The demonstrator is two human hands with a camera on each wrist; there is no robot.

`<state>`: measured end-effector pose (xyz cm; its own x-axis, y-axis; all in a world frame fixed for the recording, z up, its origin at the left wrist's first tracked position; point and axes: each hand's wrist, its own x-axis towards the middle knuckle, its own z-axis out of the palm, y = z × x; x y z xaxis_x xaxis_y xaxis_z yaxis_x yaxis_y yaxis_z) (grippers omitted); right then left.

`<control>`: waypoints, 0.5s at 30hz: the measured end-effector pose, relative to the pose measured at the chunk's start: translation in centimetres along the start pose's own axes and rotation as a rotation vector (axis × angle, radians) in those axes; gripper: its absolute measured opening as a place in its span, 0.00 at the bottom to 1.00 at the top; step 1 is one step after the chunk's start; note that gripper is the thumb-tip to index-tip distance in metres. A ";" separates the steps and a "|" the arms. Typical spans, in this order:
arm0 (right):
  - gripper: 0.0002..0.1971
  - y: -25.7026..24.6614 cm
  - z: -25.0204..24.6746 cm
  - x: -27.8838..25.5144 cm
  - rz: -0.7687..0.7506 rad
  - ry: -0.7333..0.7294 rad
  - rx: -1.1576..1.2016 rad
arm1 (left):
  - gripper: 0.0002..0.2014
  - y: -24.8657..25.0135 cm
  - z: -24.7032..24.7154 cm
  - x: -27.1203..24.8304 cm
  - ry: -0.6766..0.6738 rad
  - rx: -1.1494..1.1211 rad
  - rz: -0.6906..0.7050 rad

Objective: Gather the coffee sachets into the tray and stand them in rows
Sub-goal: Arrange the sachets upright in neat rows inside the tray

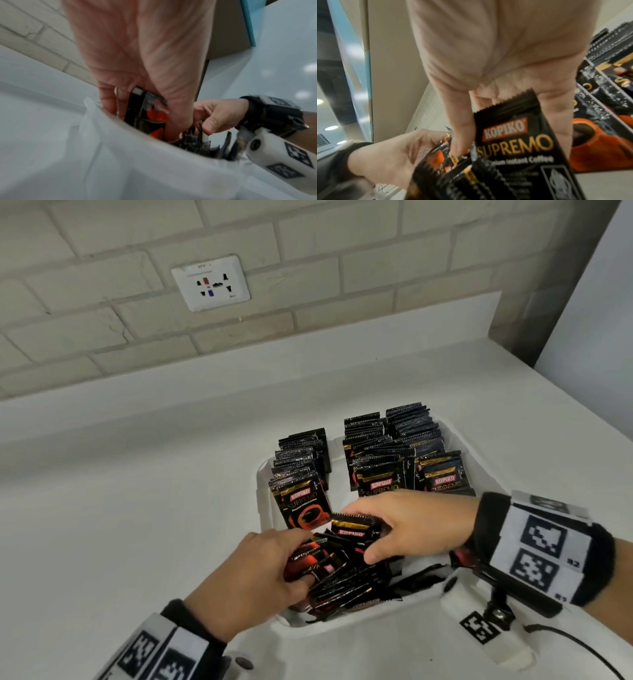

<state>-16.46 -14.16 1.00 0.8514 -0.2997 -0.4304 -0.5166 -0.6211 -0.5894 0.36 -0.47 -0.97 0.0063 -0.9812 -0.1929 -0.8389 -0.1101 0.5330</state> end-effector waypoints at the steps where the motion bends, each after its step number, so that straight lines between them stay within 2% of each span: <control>1: 0.23 0.3 0.3 -0.2 -0.008 0.002 -0.009 | 0.15 0.1 0.2 0.0 0.013 0.052 0.017; 3: 0.18 0.6 0.9 -0.6 -0.011 0.008 -0.052 | 0.15 0.1 0.2 0.0 0.032 0.111 0.038; 6: 0.17 0.8 1.3 -1.2 -0.012 0.025 -0.138 | 0.16 0.1 -0.2 -0.6 0.083 0.153 0.051; 11: 0.13 1.3 2.4 -2.5 -0.052 0.142 -0.180 | 0.16 0.1 -1.4 -2.3 0.136 0.024 0.005; 15: 0.18 1.2 3.2 -3.4 -0.041 0.115 -0.136 | 0.20 0.7 -2.2 -3.4 0.263 -0.176 -0.028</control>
<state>-20.29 -11.57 -0.37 0.8804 -0.3480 -0.3222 -0.4707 -0.7245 -0.5036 0.97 2.47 1.92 0.1877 -0.9822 -0.0021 -0.7292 -0.1407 0.6697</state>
